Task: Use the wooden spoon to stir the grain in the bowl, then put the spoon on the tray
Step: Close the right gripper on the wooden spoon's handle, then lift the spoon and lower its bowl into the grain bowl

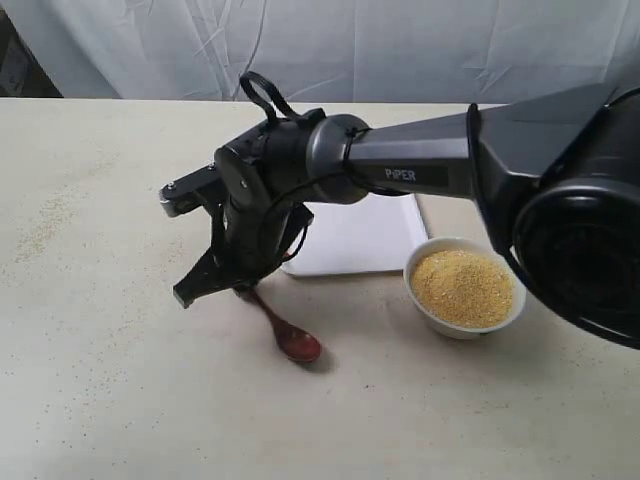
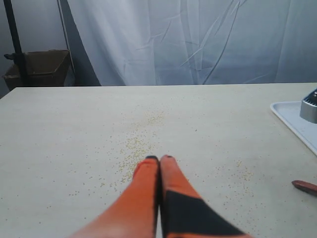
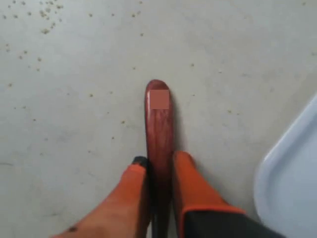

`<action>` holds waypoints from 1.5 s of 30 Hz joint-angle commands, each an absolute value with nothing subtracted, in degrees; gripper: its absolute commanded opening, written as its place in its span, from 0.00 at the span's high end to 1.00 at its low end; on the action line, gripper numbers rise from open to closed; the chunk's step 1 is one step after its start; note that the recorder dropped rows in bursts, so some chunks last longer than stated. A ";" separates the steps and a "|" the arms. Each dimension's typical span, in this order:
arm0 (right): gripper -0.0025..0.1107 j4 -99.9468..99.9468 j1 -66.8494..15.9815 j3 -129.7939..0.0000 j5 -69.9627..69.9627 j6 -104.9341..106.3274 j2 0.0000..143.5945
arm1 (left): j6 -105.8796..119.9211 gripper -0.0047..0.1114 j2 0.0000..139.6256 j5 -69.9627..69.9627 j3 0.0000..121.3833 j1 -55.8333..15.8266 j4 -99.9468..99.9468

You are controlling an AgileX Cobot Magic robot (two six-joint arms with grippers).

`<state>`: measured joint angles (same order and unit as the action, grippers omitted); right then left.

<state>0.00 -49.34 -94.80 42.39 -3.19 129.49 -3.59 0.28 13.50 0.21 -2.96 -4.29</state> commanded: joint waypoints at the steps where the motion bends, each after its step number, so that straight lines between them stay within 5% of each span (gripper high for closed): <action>1: 0.98 -2.68 -48.59 -95.22 46.21 -11.13 123.59 | -3.79 0.96 0.00 13.23 0.00 -2.92 -4.13; 8: 0.98 -9.20 -38.93 -91.90 57.10 -23.42 113.16 | -3.79 0.96 0.00 13.23 0.00 -2.92 -4.13; 17: 0.98 -10.42 -24.90 -68.44 39.53 -29.18 99.98 | -3.79 0.96 0.00 13.23 0.00 -2.92 -4.13; 24: 0.95 -10.53 -23.96 -55.96 23.47 -42.66 99.58 | -3.79 0.96 0.00 13.23 0.00 -2.92 -4.13; 34: 0.61 -16.16 -23.96 -54.50 22.59 -45.10 99.58 | -3.79 0.96 0.00 13.23 0.00 -2.92 -4.13; 42: 0.60 -19.78 -23.96 -54.62 26.88 -44.97 93.93 | -3.79 0.96 0.00 13.23 0.00 -2.92 -4.13; 45: 0.68 -25.47 -23.96 -54.62 25.18 -44.16 89.83 | -3.79 0.96 0.00 13.23 0.00 -2.92 -4.13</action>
<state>-20.26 -24.29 -54.58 26.27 -44.99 93.66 -3.59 0.28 13.50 0.21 -2.96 -4.29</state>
